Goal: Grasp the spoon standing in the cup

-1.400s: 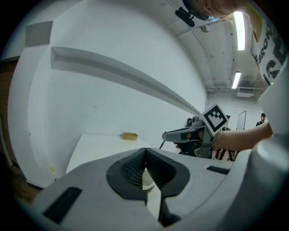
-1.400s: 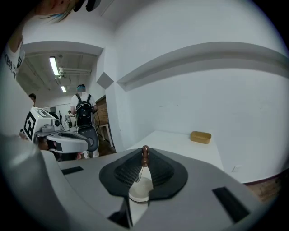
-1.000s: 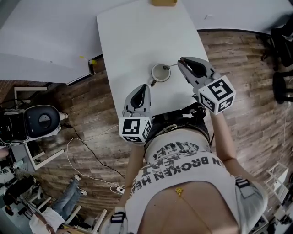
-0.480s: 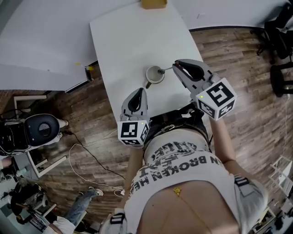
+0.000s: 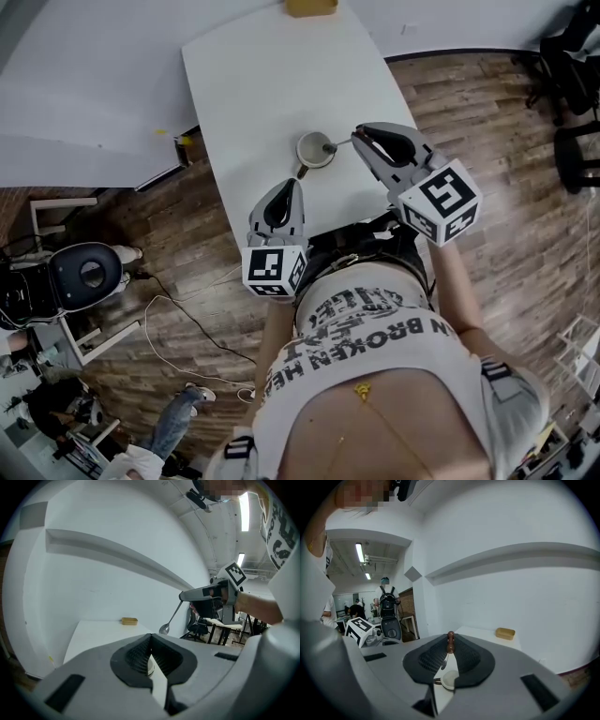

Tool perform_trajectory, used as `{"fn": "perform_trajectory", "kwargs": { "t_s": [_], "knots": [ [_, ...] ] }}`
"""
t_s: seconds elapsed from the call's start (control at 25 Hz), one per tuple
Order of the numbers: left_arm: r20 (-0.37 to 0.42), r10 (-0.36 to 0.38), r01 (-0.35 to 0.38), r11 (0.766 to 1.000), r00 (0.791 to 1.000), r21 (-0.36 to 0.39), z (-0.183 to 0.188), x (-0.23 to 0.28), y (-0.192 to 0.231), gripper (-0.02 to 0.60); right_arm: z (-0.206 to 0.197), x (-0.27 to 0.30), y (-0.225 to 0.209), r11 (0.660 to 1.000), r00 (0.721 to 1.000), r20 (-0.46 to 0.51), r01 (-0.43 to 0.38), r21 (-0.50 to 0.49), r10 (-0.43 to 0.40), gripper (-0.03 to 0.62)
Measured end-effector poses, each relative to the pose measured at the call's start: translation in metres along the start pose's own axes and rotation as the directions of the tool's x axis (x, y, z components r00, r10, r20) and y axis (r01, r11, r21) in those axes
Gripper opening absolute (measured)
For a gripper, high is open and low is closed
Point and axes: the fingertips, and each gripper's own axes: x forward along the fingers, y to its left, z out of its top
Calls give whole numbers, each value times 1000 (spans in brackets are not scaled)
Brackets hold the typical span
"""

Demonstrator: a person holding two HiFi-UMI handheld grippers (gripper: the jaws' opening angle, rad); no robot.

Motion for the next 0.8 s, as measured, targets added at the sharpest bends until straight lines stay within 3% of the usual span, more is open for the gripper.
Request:
{"fn": "perform_trajectory", "kwargs": {
  "t_s": [0.8],
  "knots": [
    [-3,-9,9,1000,1000,-9,-2,3,-2,-9,2,3,-3,1000,1000,-6,0,-6,-1,38]
  ]
}}
